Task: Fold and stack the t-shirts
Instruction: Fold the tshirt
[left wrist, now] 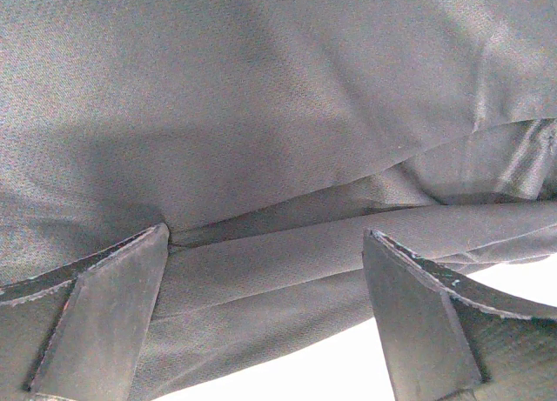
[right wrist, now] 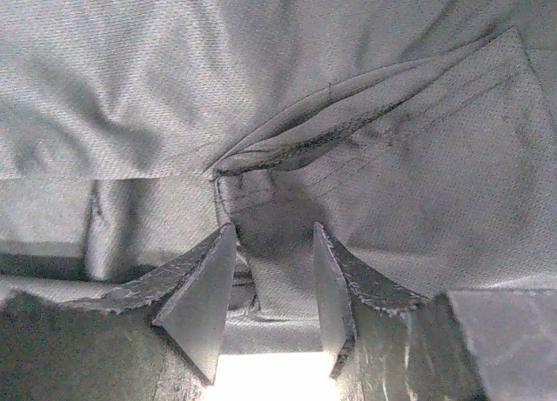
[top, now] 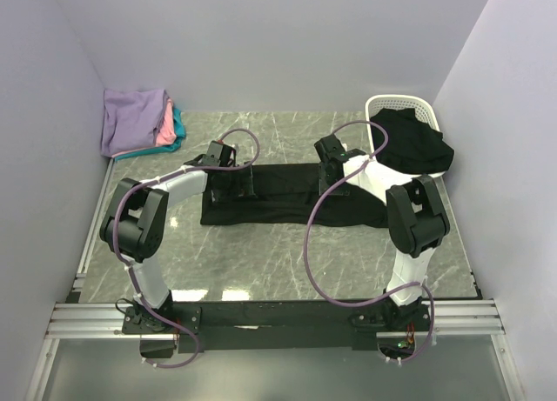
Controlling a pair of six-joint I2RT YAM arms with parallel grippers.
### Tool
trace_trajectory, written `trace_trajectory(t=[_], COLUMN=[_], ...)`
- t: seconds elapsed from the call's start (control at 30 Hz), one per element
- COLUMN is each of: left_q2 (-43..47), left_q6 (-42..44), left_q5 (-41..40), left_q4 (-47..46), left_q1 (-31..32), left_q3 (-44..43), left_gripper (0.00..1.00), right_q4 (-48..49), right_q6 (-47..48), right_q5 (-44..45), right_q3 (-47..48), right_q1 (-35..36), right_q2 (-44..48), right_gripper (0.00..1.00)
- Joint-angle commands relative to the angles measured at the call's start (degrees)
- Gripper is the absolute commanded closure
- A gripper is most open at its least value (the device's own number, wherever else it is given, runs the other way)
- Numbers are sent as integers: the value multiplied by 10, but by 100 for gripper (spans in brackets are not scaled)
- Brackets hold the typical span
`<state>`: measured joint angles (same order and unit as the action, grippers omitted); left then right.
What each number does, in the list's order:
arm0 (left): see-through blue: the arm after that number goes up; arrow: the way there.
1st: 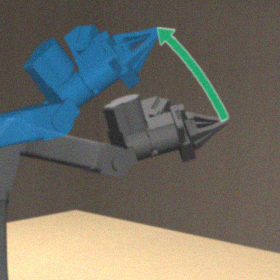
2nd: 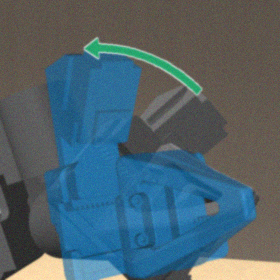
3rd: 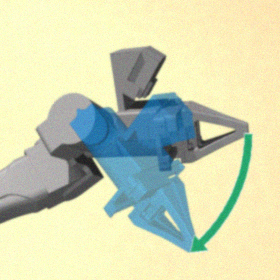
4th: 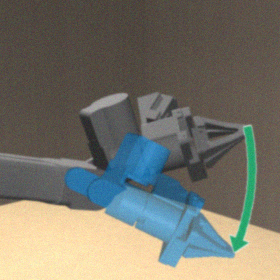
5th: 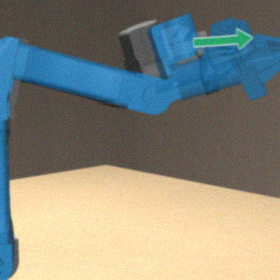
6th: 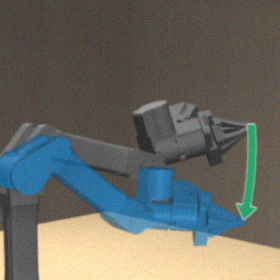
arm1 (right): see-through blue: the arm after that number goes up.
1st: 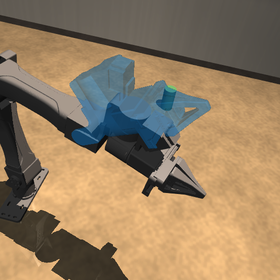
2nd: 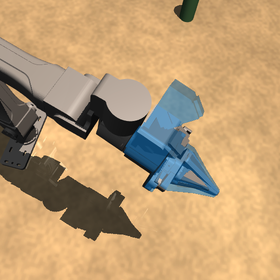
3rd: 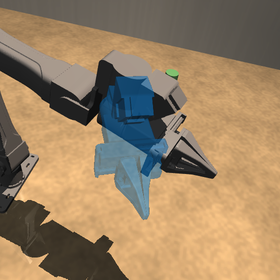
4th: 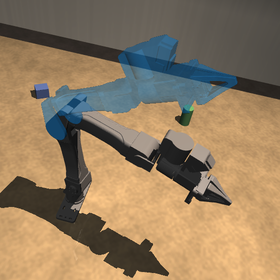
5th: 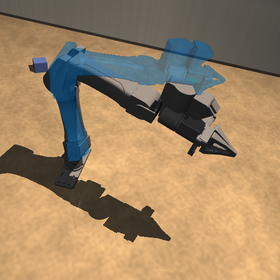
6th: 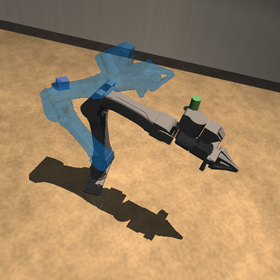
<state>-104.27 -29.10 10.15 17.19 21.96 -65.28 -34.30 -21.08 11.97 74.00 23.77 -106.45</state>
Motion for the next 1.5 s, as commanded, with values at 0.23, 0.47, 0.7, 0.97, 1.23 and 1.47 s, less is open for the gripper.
trace_trajectory(t=[0.23,0.47,0.7,0.97,1.23,1.47], left_q2=[-13,-13,-15,-10,-4,28], left_q6=[16,17,18,19,21,24], left_q5=[-11,-15,-15,-18,-36,-157], left_q4=[2,3,5,6,14,31], left_q1=[3,3,3,3,3,-2], left_q3=[-18,-15,-19,-20,-19,-5], left_gripper=[0,1,1,0,0,1], right_q4=[-6,-8,5,-2,7,3], right_q6=[-1,1,1,2,12,9], right_q5=[19,21,31,46,61,92], right_q3=[24,26,18,39,69,78], right_q1=[4,4,4,4,1,-19], right_q2=[-18,-24,18,50,6,-28], right_gripper=[53,94,100,100,100,95])
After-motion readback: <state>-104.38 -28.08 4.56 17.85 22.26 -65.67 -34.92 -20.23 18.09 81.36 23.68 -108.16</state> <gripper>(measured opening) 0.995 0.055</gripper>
